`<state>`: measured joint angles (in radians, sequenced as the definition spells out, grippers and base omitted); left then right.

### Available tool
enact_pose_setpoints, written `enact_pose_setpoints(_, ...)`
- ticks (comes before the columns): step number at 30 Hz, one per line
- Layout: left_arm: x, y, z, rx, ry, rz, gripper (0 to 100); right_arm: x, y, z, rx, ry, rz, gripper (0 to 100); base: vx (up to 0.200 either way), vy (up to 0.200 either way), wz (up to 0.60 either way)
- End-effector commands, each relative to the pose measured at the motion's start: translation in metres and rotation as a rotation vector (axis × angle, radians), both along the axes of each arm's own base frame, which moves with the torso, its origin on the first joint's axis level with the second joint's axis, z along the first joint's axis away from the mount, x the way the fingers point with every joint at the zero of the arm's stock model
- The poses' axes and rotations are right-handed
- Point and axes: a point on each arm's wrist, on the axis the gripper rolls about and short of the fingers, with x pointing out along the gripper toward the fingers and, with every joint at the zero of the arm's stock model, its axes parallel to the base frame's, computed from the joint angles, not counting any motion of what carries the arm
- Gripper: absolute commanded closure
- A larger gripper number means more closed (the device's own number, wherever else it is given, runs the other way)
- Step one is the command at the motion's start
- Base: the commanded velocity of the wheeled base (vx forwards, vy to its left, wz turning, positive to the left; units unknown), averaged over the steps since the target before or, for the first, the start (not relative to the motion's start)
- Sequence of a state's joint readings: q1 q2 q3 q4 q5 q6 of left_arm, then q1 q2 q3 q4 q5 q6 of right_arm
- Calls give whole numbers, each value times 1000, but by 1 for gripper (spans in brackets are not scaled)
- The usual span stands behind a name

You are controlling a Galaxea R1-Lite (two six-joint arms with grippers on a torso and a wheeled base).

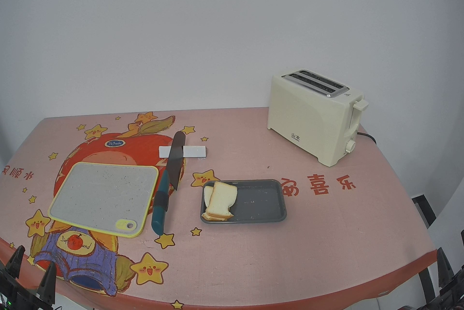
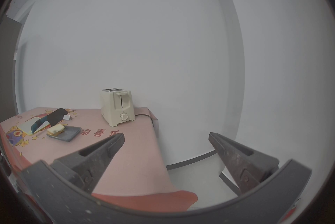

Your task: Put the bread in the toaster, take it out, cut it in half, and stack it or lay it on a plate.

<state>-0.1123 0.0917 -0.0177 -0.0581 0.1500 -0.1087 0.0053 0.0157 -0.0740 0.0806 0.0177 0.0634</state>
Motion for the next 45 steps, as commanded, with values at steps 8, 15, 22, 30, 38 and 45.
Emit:
enact_pose_setpoints(8,-6,-2,-6,7,-63,93,0,-1,0,-1,9,-18,8,0,0,0,0)
enact_pose_setpoints(15,-6,-2,-8,84,-38,87,0,-1,0,0,7,-19,18,0,0,0,0)
enact_pose_setpoints(22,-6,-6,-13,128,13,-85,0,-1,1,0,6,-25,28,0,0,0,0)
enact_pose_setpoints(30,-6,-6,-12,124,8,-68,0,-2,1,1,0,-30,64,0,0,0,0)
enact_pose_setpoints(38,-6,-6,-13,124,8,-68,0,0,2,0,9,-40,84,0,0,0,0)
enact_pose_setpoints(45,-6,-6,-13,124,8,-68,0,0,2,6,7,-117,109,0,0,0,0)
